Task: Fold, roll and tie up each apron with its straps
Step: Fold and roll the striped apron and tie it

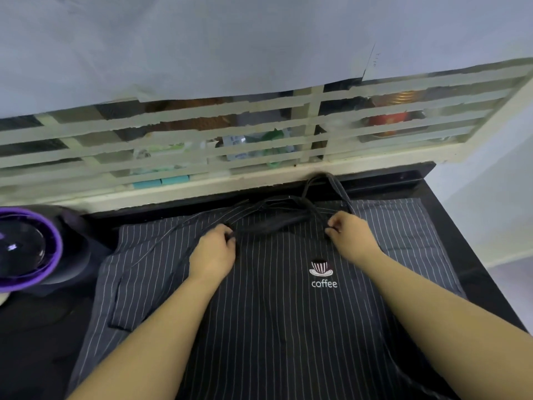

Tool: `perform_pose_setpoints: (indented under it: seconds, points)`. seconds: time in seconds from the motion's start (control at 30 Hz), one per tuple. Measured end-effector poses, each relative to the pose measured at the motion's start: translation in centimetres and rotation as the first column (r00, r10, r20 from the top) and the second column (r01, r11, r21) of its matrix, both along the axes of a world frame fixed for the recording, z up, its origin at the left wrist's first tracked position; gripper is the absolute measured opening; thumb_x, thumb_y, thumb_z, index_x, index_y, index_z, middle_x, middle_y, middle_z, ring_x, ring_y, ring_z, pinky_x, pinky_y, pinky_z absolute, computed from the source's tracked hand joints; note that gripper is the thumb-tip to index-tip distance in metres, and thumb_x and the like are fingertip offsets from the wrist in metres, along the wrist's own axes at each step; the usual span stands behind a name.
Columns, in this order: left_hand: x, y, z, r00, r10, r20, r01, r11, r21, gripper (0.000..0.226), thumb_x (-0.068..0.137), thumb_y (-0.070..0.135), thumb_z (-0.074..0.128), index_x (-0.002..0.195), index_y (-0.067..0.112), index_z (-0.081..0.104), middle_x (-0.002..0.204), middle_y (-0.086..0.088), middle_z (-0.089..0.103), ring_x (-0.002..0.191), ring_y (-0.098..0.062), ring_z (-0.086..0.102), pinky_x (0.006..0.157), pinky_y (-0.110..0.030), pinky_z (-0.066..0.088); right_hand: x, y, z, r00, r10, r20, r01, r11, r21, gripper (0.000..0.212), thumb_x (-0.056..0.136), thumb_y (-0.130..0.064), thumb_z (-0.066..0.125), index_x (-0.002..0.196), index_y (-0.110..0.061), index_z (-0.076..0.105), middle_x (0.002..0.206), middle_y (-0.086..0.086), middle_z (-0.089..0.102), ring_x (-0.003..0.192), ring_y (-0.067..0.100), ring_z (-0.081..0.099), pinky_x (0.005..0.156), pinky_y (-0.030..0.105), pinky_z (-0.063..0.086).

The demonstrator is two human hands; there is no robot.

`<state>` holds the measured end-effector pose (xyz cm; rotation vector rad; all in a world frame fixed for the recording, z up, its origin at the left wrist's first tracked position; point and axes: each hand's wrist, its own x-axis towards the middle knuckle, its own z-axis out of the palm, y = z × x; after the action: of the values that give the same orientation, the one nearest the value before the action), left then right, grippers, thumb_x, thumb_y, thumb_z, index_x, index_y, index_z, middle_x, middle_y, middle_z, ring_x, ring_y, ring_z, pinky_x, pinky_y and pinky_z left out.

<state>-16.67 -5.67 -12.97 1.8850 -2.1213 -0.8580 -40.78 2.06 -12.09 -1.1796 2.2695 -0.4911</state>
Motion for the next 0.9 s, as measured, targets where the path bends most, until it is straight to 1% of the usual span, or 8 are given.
perform_pose_setpoints:
  seconds: [0.07, 0.23, 0.37, 0.5, 0.6, 0.73, 0.83, 0.9]
  points:
    - [-0.4, -0.6, 0.0, 0.998, 0.067, -0.018, -0.067, 0.997, -0.029, 0.023, 0.098, 0.018, 0.047, 0.118, 0.009, 0.057, 0.109, -0.014, 0.065, 0.099, -0.031, 0.060, 0.077, -0.035, 0.046, 0.0, -0.5, -0.2, 0.996, -0.093, 0.008, 0.093, 0.993, -0.068, 0.003, 0.093, -0.017, 0.058, 0.092, -0.018, 0.055, 0.072, -0.009, 0.054, 0.071, 0.016, 0.056, 0.077, 0.036, 0.049]
    - [-0.4, -1.6, -0.2, 0.977, 0.156, -0.147, -0.177, 0.973, -0.149, 0.016, 0.098, 0.014, 0.049, 0.108, 0.007, 0.059, 0.094, -0.013, 0.066, 0.087, -0.030, 0.062, 0.072, -0.036, 0.048, -0.1, -1.8, -0.1, 0.969, -0.235, 0.075, 0.246, 0.927, -0.281, 0.008, 0.096, -0.015, 0.053, 0.102, -0.012, 0.059, 0.088, -0.006, 0.058, 0.083, 0.015, 0.057, 0.072, 0.029, 0.042]
    - [0.3, -1.6, -0.6, 0.960, 0.173, -0.218, -0.200, 0.974, -0.108, 0.025, 0.096, 0.009, 0.053, 0.120, 0.007, 0.058, 0.114, -0.010, 0.062, 0.106, -0.026, 0.059, 0.089, -0.031, 0.045, -0.3, -1.2, -0.5, 0.938, -0.275, 0.212, 0.326, 0.909, -0.259, 0.027, 0.095, -0.016, 0.056, 0.122, -0.011, 0.054, 0.114, 0.001, 0.061, 0.097, 0.012, 0.055, 0.083, 0.026, 0.043]
    - [1.1, 1.1, 1.3, 0.985, -0.009, -0.175, -0.029, 0.977, -0.214, 0.038, 0.095, 0.011, 0.054, 0.133, 0.011, 0.051, 0.133, -0.007, 0.045, 0.119, -0.019, 0.049, 0.098, -0.020, 0.032, 2.1, 1.5, 0.6, 0.997, -0.069, 0.017, 0.071, 0.951, -0.302, 0.038, 0.091, -0.015, 0.062, 0.128, -0.012, 0.055, 0.127, 0.003, 0.057, 0.119, 0.018, 0.051, 0.101, 0.028, 0.038]
    - [1.7, 6.2, 2.6, 0.955, -0.281, -0.096, 0.247, 0.930, -0.273, 0.038, 0.095, 0.019, 0.053, 0.133, 0.019, 0.051, 0.135, 0.002, 0.042, 0.125, -0.013, 0.043, 0.110, -0.028, 0.030, 5.8, 5.8, 1.7, 0.963, 0.216, -0.160, -0.258, 0.911, -0.322, 0.028, 0.087, -0.015, 0.066, 0.115, -0.017, 0.065, 0.118, -0.003, 0.063, 0.115, 0.012, 0.053, 0.103, 0.026, 0.035]
    - [4.1, 14.2, 1.5, 0.792, -0.604, 0.086, 0.596, 0.737, -0.320, 0.041, 0.095, 0.035, 0.041, 0.133, 0.021, 0.048, 0.135, 0.004, 0.049, 0.132, -0.012, 0.040, 0.116, -0.045, 0.026, 9.9, 12.8, 1.3, 0.839, 0.505, -0.203, -0.544, 0.788, -0.288, 0.017, 0.087, -0.025, 0.060, 0.102, -0.024, 0.068, 0.109, -0.011, 0.064, 0.108, 0.008, 0.056, 0.109, 0.035, 0.033]
    - [6.3, 16.8, 0.0, 0.661, -0.732, 0.166, 0.733, 0.582, -0.353, 0.043, 0.094, 0.037, 0.041, 0.132, 0.018, 0.046, 0.135, 0.000, 0.052, 0.132, -0.017, 0.041, 0.112, -0.047, 0.027, 10.1, 16.6, 0.0, 0.774, 0.584, -0.244, -0.631, 0.743, -0.223, 0.020, 0.088, -0.037, 0.052, 0.094, -0.026, 0.068, 0.101, -0.014, 0.064, 0.100, 0.006, 0.056, 0.111, 0.039, 0.030]
    - [7.6, 17.5, -1.1, 0.542, -0.799, 0.261, 0.833, 0.470, -0.292, 0.050, 0.092, 0.043, 0.041, 0.137, 0.020, 0.042, 0.140, -0.001, 0.050, 0.133, -0.019, 0.041, 0.109, -0.048, 0.027, 9.2, 18.8, -1.5, 0.706, 0.638, -0.307, -0.685, 0.725, -0.068, 0.032, 0.090, -0.049, 0.046, 0.103, -0.029, 0.068, 0.116, -0.010, 0.064, 0.111, 0.009, 0.055, 0.113, 0.045, 0.028]
